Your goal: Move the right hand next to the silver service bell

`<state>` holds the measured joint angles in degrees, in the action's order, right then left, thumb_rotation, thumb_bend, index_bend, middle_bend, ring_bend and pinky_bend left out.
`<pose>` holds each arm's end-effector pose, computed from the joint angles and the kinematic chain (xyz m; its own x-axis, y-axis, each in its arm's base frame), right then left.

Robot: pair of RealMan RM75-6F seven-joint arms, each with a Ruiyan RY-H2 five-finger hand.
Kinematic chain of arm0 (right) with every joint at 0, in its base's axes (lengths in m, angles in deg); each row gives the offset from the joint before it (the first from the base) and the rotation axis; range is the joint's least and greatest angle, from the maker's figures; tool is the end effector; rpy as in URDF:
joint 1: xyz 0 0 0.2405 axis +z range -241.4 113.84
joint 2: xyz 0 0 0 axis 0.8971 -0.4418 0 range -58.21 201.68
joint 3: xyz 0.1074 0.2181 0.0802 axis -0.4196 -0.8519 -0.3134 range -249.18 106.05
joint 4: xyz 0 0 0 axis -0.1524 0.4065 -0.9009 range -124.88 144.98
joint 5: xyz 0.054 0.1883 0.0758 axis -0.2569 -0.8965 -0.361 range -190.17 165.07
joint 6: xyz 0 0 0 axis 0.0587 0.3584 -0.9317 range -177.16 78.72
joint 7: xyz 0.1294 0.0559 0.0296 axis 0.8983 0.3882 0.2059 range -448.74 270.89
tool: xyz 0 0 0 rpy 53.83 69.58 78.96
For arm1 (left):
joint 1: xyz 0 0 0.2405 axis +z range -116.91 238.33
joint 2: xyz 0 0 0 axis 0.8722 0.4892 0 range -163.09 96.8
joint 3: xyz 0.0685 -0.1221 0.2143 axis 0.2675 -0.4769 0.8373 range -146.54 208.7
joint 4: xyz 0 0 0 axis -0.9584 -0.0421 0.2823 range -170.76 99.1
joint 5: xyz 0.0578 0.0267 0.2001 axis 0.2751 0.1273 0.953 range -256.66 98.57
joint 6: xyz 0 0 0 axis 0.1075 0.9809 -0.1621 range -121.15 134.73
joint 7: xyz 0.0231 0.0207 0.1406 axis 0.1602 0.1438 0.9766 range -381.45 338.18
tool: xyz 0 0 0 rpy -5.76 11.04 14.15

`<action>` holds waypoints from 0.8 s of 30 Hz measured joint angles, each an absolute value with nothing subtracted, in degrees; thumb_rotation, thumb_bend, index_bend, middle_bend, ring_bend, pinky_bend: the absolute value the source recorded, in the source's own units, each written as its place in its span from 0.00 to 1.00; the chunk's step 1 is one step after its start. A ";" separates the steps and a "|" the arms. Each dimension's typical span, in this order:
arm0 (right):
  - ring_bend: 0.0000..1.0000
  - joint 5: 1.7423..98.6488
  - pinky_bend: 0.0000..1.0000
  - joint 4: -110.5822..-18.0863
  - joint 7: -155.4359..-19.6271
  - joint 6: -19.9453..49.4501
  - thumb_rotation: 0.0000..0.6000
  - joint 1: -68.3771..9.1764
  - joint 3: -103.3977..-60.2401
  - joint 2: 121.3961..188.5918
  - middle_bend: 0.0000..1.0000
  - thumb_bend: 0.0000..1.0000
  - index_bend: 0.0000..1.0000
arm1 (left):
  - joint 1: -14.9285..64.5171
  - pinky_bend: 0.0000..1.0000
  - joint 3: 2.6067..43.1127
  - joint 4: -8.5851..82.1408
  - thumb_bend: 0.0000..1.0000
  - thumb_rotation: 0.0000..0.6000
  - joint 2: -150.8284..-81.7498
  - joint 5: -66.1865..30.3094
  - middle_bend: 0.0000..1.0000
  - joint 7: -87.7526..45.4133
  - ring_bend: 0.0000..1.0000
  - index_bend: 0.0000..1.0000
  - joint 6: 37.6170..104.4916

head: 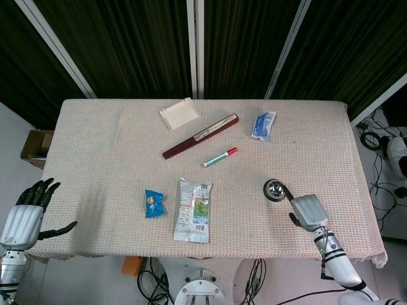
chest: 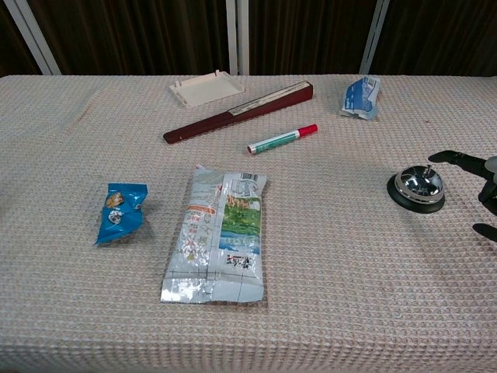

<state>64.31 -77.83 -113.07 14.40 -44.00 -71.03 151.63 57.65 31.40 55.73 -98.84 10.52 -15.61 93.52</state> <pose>-0.2773 -0.2305 0.0227 0.6112 -0.3064 0.7297 -0.7913 -0.2562 0.5552 -0.3109 0.1594 0.1444 0.4828 0.0374 0.8749 0.8754 -0.0458 -0.4812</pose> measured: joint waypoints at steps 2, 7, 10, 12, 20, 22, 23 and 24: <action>0.86 63.18 0.85 -77.44 -114.07 13.42 1.00 -43.85 -70.96 151.95 0.80 0.27 0.00 | 57.62 0.18 31.43 55.69 0.01 0.28 -98.86 10.42 0.08 -15.59 0.07 0.11 93.31; 0.86 63.28 0.85 -77.76 -114.16 13.95 1.00 -43.74 -71.21 152.23 0.80 0.27 0.00 | 57.59 0.18 31.39 55.70 0.01 0.27 -98.89 10.35 0.08 -15.63 0.07 0.11 93.32; 0.86 65.21 0.85 -78.39 -112.69 15.96 1.00 -44.02 -71.38 151.87 0.80 0.27 0.00 | 57.57 0.18 31.37 55.76 0.01 0.28 -98.89 10.45 0.08 -15.62 0.07 0.11 93.38; 0.86 66.59 0.85 -78.68 -111.46 17.36 1.00 -44.32 -71.43 151.60 0.80 0.27 0.00 | 57.54 0.18 31.43 55.79 0.01 0.28 -98.93 10.51 0.08 -15.56 0.07 0.11 93.31; 0.86 67.40 0.85 -78.43 -110.99 17.93 1.00 -44.89 -71.17 151.64 0.80 0.27 0.00 | 57.53 0.18 31.44 55.88 0.01 0.27 -98.92 10.41 0.08 -15.32 0.07 0.11 93.24; 0.86 67.04 0.85 -78.10 -111.34 17.32 1.00 -44.76 -71.14 151.88 0.80 0.27 0.00 | 57.53 0.18 31.43 55.95 0.01 0.28 -98.89 10.36 0.08 -15.29 0.07 0.11 93.21; 0.86 66.78 0.85 -77.92 -111.49 16.97 1.00 -44.69 -71.15 152.00 0.80 0.27 0.00 | 57.52 0.18 31.43 55.96 0.01 0.28 -98.89 10.32 0.08 -15.26 0.07 0.11 93.19; 0.86 66.49 0.85 -77.72 -111.60 16.59 1.00 -44.60 -71.16 152.14 0.80 0.27 0.00 | 57.53 0.18 31.43 55.96 0.01 0.28 -98.91 10.28 0.08 -15.25 0.07 0.11 93.15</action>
